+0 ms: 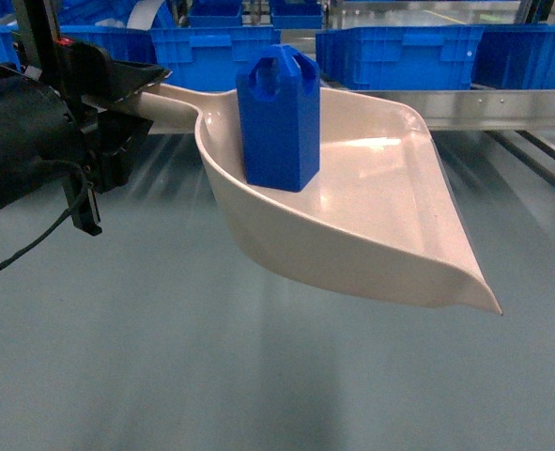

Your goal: Place part in tray to right shelf

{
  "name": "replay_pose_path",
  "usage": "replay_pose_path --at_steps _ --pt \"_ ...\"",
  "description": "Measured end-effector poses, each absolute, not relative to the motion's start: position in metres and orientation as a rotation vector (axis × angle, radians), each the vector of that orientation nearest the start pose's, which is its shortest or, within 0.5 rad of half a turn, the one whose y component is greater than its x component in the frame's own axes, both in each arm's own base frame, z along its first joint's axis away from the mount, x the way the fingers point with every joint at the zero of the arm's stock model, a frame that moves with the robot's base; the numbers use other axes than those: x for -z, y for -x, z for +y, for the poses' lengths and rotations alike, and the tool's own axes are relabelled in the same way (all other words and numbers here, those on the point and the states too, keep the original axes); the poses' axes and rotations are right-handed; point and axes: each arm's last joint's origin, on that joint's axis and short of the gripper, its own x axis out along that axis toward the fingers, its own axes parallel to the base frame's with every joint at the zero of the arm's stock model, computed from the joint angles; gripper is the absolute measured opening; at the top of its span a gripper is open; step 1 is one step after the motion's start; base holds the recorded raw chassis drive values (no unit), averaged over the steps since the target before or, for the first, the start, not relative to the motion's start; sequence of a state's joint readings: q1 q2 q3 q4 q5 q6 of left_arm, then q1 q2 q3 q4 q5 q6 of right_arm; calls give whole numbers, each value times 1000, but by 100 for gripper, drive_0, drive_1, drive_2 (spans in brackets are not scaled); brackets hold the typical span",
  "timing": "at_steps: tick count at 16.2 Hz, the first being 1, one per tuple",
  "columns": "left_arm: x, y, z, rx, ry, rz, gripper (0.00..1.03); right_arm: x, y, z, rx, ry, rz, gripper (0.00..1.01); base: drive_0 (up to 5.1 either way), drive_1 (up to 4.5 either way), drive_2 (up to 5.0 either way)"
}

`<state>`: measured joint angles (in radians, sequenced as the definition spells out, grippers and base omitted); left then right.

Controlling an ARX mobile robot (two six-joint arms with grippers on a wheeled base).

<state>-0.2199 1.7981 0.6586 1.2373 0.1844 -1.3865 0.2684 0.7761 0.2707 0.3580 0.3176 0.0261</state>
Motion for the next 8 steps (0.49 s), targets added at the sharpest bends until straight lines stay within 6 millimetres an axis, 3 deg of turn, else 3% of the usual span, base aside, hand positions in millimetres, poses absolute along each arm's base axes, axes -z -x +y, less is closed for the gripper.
replay_pose_path --at_steps 1,8 --pt "-173 -323 -78 404 1367 198 16 -208 -166 36 51 17 141 98 0 0 0" --pt "-173 -323 -76 401 1368 188 16 -208 -166 36 51 17 142 98 39 434 -357"
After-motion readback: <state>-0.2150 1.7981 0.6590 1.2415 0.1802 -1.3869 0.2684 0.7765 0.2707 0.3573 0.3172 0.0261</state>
